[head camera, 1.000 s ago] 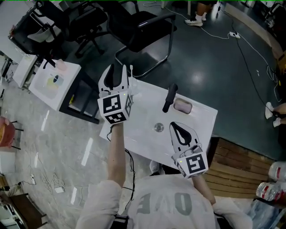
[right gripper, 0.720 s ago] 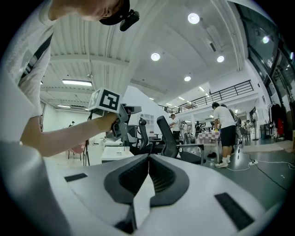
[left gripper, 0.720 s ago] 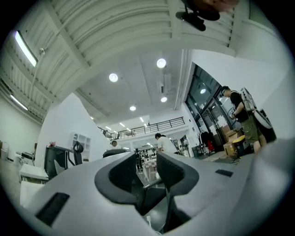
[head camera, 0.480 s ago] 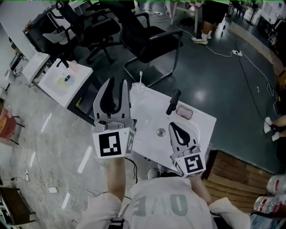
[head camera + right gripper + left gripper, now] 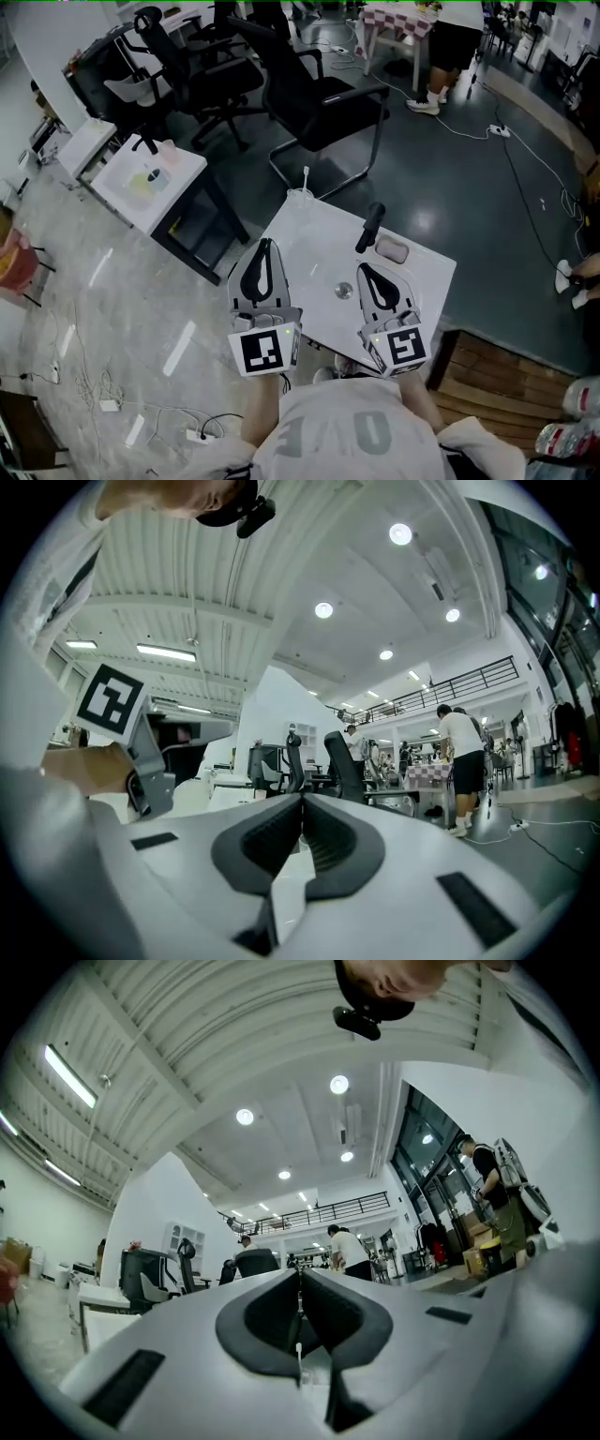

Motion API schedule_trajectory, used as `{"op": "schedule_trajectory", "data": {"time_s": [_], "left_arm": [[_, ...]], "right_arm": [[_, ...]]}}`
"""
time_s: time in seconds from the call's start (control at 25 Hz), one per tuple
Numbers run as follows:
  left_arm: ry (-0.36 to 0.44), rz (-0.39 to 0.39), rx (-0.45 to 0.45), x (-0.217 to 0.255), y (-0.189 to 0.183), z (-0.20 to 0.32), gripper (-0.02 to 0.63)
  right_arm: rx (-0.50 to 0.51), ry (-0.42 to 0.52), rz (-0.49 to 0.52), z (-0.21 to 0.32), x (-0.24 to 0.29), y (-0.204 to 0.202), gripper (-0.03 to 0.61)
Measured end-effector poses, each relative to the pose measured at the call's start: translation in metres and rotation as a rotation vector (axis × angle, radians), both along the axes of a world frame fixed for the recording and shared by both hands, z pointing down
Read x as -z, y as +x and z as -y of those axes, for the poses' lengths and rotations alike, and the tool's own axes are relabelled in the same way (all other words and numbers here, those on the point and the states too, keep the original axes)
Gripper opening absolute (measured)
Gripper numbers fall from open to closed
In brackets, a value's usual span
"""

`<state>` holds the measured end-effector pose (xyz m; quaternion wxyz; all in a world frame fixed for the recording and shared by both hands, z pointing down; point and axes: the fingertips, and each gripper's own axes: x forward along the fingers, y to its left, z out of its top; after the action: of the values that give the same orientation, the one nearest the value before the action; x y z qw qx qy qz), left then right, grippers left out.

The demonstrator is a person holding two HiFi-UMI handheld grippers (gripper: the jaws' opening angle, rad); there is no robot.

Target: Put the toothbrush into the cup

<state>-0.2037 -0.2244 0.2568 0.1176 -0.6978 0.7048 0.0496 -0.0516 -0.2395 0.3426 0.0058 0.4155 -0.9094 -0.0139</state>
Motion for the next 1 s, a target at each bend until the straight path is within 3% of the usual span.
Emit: {"op": "schedule_trajectory", "data": {"time_s": [0.12, 0.32, 1.0], "left_arm": [[-0.040, -0.034, 0.007, -0.027, 0.000, -0.009, 0.035], [-0.121, -0.012, -0.003, -0.059, 0.002, -0.009, 0.032], [-0.149, -0.057, 0.036, -0.072, -0.009, -0.017, 0.029]], "right_arm": [[0.008, 0.004, -0.011, -0.003, 0.000, -0.002, 0.031], [0.007, -0.005, -0.041, -0.008, -0.006, -0.004, 0.031], [-0.004, -0.008, -0.053, -0.015, -0.007, 0.000, 0.031]]}}
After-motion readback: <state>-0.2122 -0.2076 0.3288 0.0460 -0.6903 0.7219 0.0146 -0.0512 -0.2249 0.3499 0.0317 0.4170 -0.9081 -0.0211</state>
